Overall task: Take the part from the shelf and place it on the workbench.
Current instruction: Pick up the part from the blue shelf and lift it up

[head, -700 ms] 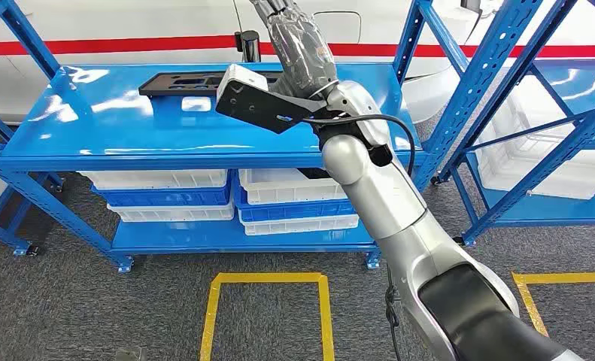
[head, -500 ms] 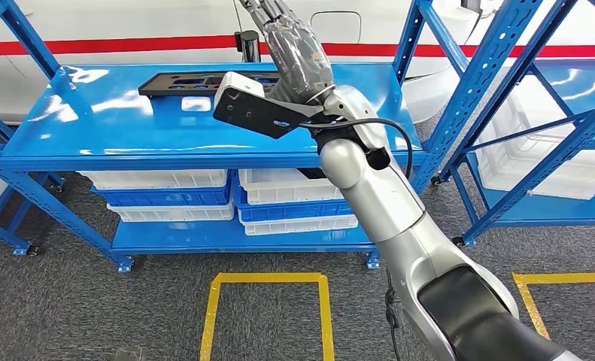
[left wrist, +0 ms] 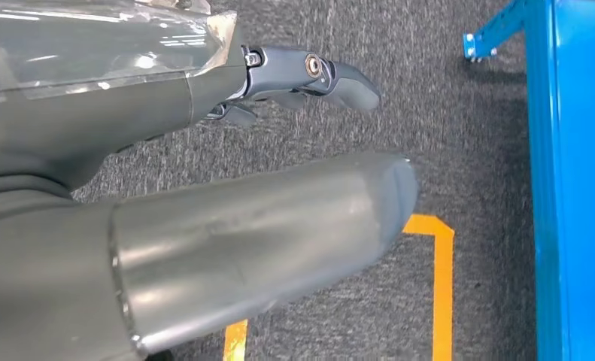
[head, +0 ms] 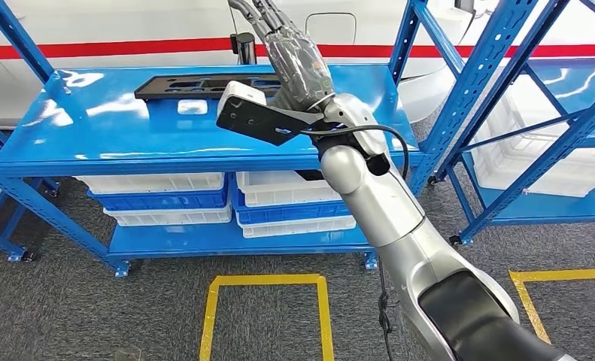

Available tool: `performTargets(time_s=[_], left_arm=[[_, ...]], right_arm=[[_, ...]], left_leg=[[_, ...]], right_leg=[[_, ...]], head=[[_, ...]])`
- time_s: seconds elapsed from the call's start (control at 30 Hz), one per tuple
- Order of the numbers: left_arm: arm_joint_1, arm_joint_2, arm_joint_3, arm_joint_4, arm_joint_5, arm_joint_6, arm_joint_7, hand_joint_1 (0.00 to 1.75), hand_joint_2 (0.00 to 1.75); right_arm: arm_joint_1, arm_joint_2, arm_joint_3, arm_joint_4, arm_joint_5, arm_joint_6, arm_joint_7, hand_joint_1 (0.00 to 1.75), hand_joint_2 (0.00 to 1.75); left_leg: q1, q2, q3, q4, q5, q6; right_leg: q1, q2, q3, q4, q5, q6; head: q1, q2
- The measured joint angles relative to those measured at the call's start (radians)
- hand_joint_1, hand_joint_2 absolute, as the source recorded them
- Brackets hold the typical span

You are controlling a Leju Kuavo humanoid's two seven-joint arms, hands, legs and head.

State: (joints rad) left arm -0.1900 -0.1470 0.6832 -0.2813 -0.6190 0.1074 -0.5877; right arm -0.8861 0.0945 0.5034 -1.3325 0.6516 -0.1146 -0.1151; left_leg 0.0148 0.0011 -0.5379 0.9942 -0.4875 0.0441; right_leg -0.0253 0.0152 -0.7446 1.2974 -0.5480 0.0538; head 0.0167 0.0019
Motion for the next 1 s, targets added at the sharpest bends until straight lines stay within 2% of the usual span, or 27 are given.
performTargets(time_s=[0.03, 0.07, 0.1, 0.13, 0.17, 0.2, 0.27, 0.33, 0.37, 0.4, 0.47, 0.5, 0.53, 0.57, 0.63, 0.67, 0.7, 0.73, 0.77, 0.87, 0.9, 1.0], left_arm=[[0.001, -0.001, 0.0, 0.001, 0.0, 0.0, 0.001, 0.0, 0.0], [0.002, -0.002, 0.0, 0.002, 0.0, 0.0, 0.002, 0.0, 0.0], [0.003, -0.002, 0.0, 0.003, -0.001, 0.0, 0.002, 0.0, 0.0], [0.002, -0.002, 0.0, 0.003, -0.002, 0.001, 0.002, 0.0, 0.0], [0.002, -0.002, 0.0, 0.003, -0.003, 0.001, 0.002, 0.0, 0.0], [0.002, -0.002, 0.0, 0.004, -0.003, 0.002, 0.003, 0.0, 0.0], [0.003, -0.001, -0.001, 0.004, -0.004, 0.002, 0.004, 0.0, 0.0], [0.001, -0.001, -0.001, 0.004, -0.007, 0.003, 0.004, 0.0, 0.0], [0.0, -0.001, -0.002, 0.004, -0.008, 0.003, 0.005, 0.0, 0.0], [-0.001, -0.001, -0.002, 0.004, -0.009, 0.004, 0.006, 0.0, 0.0], [0.0, -0.001, -0.002, 0.005, -0.01, 0.005, 0.008, 0.0, 0.0], [0.001, -0.001, -0.002, 0.005, -0.011, 0.006, 0.01, 0.0, 0.0], [0.003, -0.001, -0.003, 0.006, -0.011, 0.007, 0.01, 0.0, 0.0], [0.004, 0.0, -0.004, 0.006, -0.012, 0.008, 0.011, 0.0, 0.0], [0.004, 0.003, -0.008, 0.007, -0.014, 0.009, 0.011, 0.0, 0.0], [0.004, 0.005, -0.01, 0.008, -0.016, 0.009, 0.011, 0.0, 0.0], [0.004, 0.008, -0.012, 0.008, -0.017, 0.01, 0.011, 0.0, 0.0], [0.004, 0.009, -0.014, 0.009, -0.017, 0.01, 0.011, 0.0, 0.0], [0.005, 0.009, -0.015, 0.01, -0.018, 0.011, 0.012, 0.0, 0.0], [0.007, 0.01, -0.017, 0.01, -0.017, 0.012, 0.011, 0.0, 0.0], [0.007, 0.01, -0.017, 0.01, -0.017, 0.012, 0.011, 0.0, 0.0], [0.007, 0.009, -0.018, 0.011, -0.016, 0.011, 0.011, 0.0, 0.0]], right_arm=[[0.005, -0.005, -0.002, 0.0, -0.002, 0.002, 0.002, 0.0, 1.75], [0.008, -0.009, -0.003, 0.0, -0.004, 0.003, 0.003, 0.0, 1.75], [0.01, -0.014, -0.005, 0.0, -0.006, 0.004, 0.004, 0.0, 1.75], [0.011, -0.019, -0.006, -0.001, -0.007, 0.005, 0.004, 0.0, 1.75], [0.011, -0.023, -0.008, -0.001, -0.009, 0.006, 0.004, 0.0, 1.75], [0.013, -0.027, -0.009, -0.002, -0.01, 0.008, 0.005, 0.0, 1.75], [0.017, -0.033, -0.015, -0.003, -0.011, 0.01, 0.006, 0.0, 1.75], [0.02, -0.035, -0.02, -0.005, -0.012, 0.01, 0.007, 0.0, 1.75], [0.019, -0.035, -0.021, -0.006, -0.013, 0.01, 0.006, 0.0, 1.75], [0.02, -0.035, -0.022, -0.006, -0.013, 0.01, 0.006, 0.0, 1.75], [0.025, -0.038, -0.022, -0.006, -0.015, 0.01, 0.006, 0.0, 1.75], [0.028, -0.039, -0.022, -0.006, -0.015, 0.01, 0.006, 0.0, 1.75], [0.031, -0.041, -0.022, -0.006, -0.016, 0.01, 0.006, 0.0, 1.75], [0.033, -0.043, -0.022, -0.007, -0.017, 0.01, 0.006, 0.0, 1.75], [0.035, -0.047, -0.023, -0.008, -0.018, 0.009, 0.006, 0.0, 1.75], [0.035, -0.049, -0.024, -0.009, -0.02, 0.009, 0.006, 0.0, 1.75], [0.036, -0.052, -0.025, -0.011, -0.021, 0.008, 0.006, 0.0, 1.75], [0.037, -0.055, -0.027, -0.012, -0.023, 0.008, 0.006, 0.0, 1.75], [0.038, -0.057, -0.028, -0.014, -0.024, 0.008, 0.007, 0.0, 1.75], [0.04, -0.062, -0.03, -0.016, -0.029, 0.007, 0.007, 0.0, 1.75], [0.041, -0.064, -0.03, -0.016, -0.029, 0.007, 0.007, 0.0, 1.75], [0.043, -0.067, -0.03, -0.016, -0.029, 0.007, 0.007, 0.0, 1.75]], left_leg=[[0.004, 0.001, 0.005, 0.0, -0.005, -0.005], [0.009, 0.002, 0.013, 0.001, -0.012, -0.012], [0.014, 0.003, 0.022, 0.002, -0.02, -0.021], [0.018, 0.005, 0.031, 0.003, -0.029, -0.03], [0.019, 0.007, 0.036, 0.004, -0.037, -0.04], [0.018, 0.01, 0.04, 0.004, -0.045, -0.049], [0.017, 0.014, 0.045, 0.005, -0.054, -0.061], [0.022, 0.015, 0.03, 0.042, -0.051, -0.067], [0.023, 0.014, 0.003, 0.087, -0.05, -0.069], [0.023, 0.011, -0.037, 0.147, -0.057, -0.07], [0.02, 0.008, -0.131, 0.258, -0.099, -0.069], [0.017, 0.007, -0.168, 0.283, -0.118, -0.066], [0.013, 0.007, -0.191, 0.28, -0.119, -0.06], [0.007, 0.006, -0.198, 0.248, -0.093, -0.049], [-0.011, -0.003, -0.18, 0.135, 0.018, -0.015], [-0.019, -0.01, -0.17, 0.086, 0.065, 0.002], [-0.027, -0.015, -0.16, 0.055, 0.095, 0.014], [-0.032, -0.02, -0.154, 0.041, 0.107, 0.021], [-0.034, -0.019, -0.148, 0.034, 0.108, 0.017], [-0.035, -0.02, -0.138, 0.019, 0.118, -0.005], [-0.036, -0.021, -0.138, 0.018, 0.116, -0.008], [-0.035, -0.022, -0.14, 0.016, 0.112, -0.008]], right_leg=[[-0.003, -0.002, -0.009, -0.006, 0.014, 0.009], [-0.007, -0.006, 0.003, -0.055, 0.046, 0.022], [-0.012, -0.012, 0.029, -0.131, 0.089, 0.039], [-0.013, -0.019, 0.052, -0.198, 0.118, 0.046], [-0.01, -0.026, 0.072, -0.248, 0.134, 0.042], [-0.008, -0.03, 0.081, -0.269, 0.139, 0.029], [-0.004, -0.028, 0.087, -0.265, 0.131, -0.008], [-0.006, -0.019, 0.098, -0.264, 0.125, -0.027], [-0.005, -0.015, 0.107, -0.265, 0.12, -0.035], [-0.003, -0.012, 0.116, -0.267, 0.114, -0.043], [0.005, -0.005, 0.131, -0.267, 0.101, -0.057], [0.011, 0.0, 0.139, -0.267, 0.094, -0.061], [0.017, 0.005, 0.149, -0.267, 0.086, -0.064], [0.023, 0.008, 0.16, -0.268, 0.077, -0.067], [0.031, 0.014, 0.184, -0.268, 0.06, -0.07], [0.034, 0.016, 0.192, -0.27, 0.053, -0.069], [0.035, 0.019, 0.196, -0.272, 0.048, -0.067], [0.033, 0.02, 0.198, -0.275, 0.044, -0.064], [0.034, 0.022, 0.2, -0.277, 0.042, -0.06], [0.032, 0.02, 0.205, -0.285, 0.042, -0.055], [0.031, 0.019, 0.206, -0.289, 0.042, -0.054], [0.032, 0.018, 0.207, -0.296, 0.04, -0.055]], head=[[0.0, 0.0], [0.0, 0.0], [0.001, 0.0], [0.001, 0.0], [0.001, 0.0], [0.001, 0.0], [0.0, 0.0], [-0.002, 0.0], [-0.003, 0.0], [-0.004, 0.0], [-0.004, 0.0], [-0.004, 0.0], [-0.004, 0.0], [-0.004, 0.0], [-0.003, 0.0], [-0.002, 0.0], [0.0, 0.0], [0.001, 0.0], [0.001, 0.0], [0.001, 0.0], [0.001, 0.0], [0.001, 0.0]])
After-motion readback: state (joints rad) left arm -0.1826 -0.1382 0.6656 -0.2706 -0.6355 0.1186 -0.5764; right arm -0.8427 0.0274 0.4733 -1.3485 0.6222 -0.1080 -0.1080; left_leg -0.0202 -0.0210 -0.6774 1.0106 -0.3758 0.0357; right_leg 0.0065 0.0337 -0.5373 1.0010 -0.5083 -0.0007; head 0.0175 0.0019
